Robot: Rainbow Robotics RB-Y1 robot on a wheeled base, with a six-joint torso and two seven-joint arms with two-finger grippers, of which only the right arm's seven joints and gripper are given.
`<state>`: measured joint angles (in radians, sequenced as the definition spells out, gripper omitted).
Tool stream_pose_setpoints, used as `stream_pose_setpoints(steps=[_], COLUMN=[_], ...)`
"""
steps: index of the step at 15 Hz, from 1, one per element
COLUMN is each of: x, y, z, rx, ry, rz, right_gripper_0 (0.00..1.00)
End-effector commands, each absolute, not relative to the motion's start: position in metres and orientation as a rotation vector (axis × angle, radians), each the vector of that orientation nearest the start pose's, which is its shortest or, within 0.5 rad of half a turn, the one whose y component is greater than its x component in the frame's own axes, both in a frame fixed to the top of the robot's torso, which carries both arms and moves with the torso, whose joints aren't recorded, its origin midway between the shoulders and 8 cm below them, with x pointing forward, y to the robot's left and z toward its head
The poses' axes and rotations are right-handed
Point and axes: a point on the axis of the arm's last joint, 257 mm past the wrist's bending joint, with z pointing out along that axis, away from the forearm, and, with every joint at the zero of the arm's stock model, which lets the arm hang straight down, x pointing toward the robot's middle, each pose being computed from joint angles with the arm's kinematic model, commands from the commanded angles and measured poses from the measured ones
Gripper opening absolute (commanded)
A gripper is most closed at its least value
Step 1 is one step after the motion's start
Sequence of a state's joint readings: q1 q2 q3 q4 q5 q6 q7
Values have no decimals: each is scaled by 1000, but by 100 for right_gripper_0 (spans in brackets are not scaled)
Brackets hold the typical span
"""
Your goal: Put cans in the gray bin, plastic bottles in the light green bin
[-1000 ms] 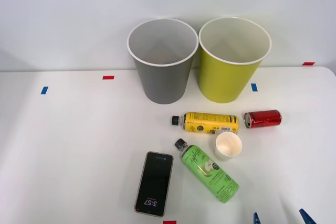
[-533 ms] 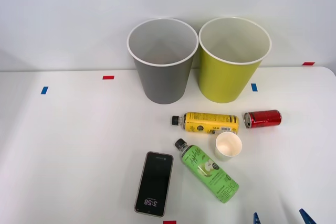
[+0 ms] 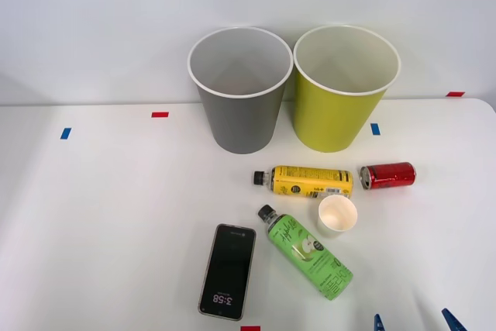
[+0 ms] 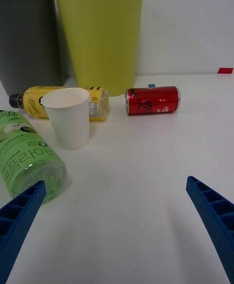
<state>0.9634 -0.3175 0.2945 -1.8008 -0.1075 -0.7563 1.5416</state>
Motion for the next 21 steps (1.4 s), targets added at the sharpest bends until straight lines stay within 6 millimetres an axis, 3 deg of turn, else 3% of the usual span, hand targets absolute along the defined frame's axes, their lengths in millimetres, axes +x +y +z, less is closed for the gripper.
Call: stream_pose_setpoints(steps=[1, 21], x=[212, 212], y=[-242, -242], z=[-295, -295], rx=[-38, -38], ry=[1571, 1571], rz=[69, 69], right_gripper_0=[100, 100])
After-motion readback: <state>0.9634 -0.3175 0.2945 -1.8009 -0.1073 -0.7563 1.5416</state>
